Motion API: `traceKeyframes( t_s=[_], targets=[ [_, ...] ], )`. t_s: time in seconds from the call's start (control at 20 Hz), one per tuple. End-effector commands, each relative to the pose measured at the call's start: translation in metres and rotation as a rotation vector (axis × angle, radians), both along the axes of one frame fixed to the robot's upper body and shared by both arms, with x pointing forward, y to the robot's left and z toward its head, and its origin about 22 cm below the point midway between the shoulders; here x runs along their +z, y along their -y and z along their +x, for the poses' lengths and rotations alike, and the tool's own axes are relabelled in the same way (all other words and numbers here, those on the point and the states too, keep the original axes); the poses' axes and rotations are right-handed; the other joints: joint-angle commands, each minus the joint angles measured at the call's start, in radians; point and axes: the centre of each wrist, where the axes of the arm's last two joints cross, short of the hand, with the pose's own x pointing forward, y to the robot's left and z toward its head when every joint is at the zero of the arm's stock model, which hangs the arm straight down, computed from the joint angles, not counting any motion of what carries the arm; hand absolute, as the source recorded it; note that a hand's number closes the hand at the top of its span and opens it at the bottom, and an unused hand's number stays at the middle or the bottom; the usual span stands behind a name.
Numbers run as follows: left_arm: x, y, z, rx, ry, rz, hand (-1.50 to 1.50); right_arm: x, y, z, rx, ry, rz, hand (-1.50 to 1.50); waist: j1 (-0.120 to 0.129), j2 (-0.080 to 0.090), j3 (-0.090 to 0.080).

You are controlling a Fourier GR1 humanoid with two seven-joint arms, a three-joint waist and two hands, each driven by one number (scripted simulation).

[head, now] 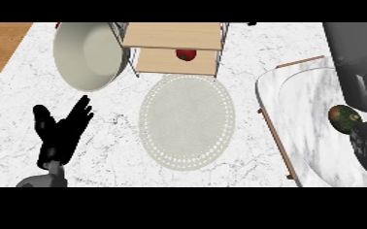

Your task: Pick the croissant from the placemat and place it in the tiered shelf

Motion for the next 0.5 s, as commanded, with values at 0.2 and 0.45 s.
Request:
traceKeyframes(
  t_s=[0.2, 0.45],
  targets=[
    [-0.018, -0.019, -0.009, 0.048, -0.039, -0.008, 0.00, 0.003, 0.090, -0.021, -0.028, 0.017, 0.105, -1.50, -0.032, -0.005, -0.002],
    [-0.024, -0.020, -0.025, 0.026, -0.059, -0.004, 0.00, -0.006, 0.121, -0.050, 0.020, 0.028, 0.075, -1.50, -0.025, -0.005, -0.002]
  ],
)
